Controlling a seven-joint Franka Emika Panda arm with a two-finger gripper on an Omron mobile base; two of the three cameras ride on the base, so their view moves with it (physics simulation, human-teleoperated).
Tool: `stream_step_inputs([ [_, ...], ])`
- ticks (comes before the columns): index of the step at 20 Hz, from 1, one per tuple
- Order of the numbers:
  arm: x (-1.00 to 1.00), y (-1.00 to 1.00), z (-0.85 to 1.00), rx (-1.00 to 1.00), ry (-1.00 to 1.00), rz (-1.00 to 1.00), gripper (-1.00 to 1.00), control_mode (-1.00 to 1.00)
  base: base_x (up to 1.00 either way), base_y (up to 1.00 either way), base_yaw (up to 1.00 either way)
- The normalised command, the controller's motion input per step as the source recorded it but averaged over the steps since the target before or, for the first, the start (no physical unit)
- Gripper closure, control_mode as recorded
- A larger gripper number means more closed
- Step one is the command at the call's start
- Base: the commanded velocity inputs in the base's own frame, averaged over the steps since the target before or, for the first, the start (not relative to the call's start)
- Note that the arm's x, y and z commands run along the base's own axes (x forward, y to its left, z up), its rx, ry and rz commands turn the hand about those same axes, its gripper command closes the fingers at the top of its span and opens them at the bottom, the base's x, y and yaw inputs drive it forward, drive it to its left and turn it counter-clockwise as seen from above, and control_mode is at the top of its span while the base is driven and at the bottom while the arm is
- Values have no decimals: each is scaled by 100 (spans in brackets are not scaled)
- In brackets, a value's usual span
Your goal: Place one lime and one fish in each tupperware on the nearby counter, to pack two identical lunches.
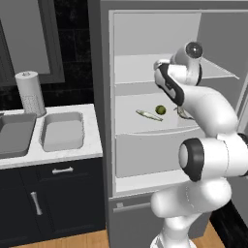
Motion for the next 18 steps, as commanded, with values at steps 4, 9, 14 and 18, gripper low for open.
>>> stream_step_inputs([
  [4,52,-5,-13,0,0,0,-100,-100,0,0,0],
  [9,45,-15,-2,0,0,0,-100,-100,0,0,0],
  [14,15,-6,-31,0,5,0,100,-100,0,0,0],
  [18,-4,0,-77,-3,13,0,100,-100,0,0,0],
])
